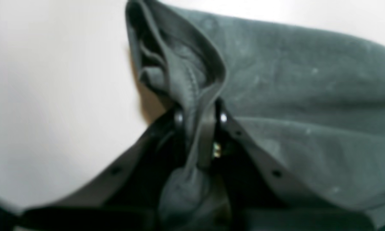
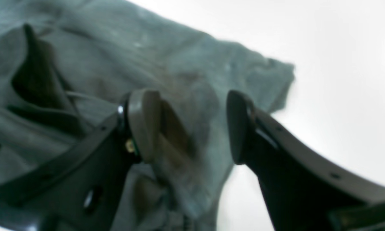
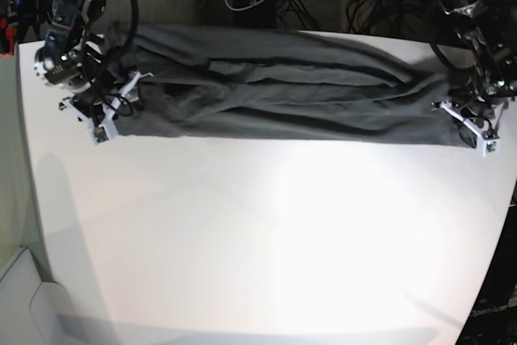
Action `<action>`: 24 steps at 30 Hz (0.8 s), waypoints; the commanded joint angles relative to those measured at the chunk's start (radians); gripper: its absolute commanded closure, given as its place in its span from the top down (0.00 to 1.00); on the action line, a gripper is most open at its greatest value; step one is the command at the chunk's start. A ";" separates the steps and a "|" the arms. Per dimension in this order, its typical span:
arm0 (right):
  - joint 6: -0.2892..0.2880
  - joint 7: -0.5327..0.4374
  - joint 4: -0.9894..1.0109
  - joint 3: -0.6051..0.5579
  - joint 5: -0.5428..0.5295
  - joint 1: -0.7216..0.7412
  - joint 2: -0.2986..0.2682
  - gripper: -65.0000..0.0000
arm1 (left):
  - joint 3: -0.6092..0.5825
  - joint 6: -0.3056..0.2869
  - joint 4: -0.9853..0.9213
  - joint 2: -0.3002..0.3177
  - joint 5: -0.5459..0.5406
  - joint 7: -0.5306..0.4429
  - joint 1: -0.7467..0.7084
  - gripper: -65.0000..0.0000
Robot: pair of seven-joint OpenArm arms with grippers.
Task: Layout the t-shirt on the table in an organized manner, then fold the t-shirt properly
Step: 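Hold both strip ends with both grippers and straighten the strip, then lift the strip end with the left gripper and fold it toward the right gripper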
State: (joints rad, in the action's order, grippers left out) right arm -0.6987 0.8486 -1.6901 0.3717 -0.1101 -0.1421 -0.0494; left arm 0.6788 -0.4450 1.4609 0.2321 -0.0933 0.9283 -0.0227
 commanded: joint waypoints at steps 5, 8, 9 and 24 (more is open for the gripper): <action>0.001 -0.018 -0.015 0.003 -0.010 0.009 -0.008 0.52 | 0.002 0.004 0.312 -0.017 -0.010 0.113 0.027 0.01; 0.001 -0.018 -0.015 0.005 -0.010 0.009 -0.008 0.52 | -0.020 0.004 0.438 -0.052 -0.010 0.179 0.027 0.01; 0.001 -0.018 -0.015 0.005 -0.010 0.009 -0.008 0.52 | -0.044 0.005 0.473 -0.066 -0.007 0.196 0.019 0.01; 0.001 -0.012 -0.015 0.000 -0.010 0.009 -0.008 0.52 | -0.511 0.007 0.501 -0.389 0.696 0.104 -0.075 0.00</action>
State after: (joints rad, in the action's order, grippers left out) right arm -0.6987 0.8536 -1.6897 0.3706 -0.1093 -0.1425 -0.0505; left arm 0.1688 -0.4450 1.9495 -0.1612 0.5900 1.0405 -0.1066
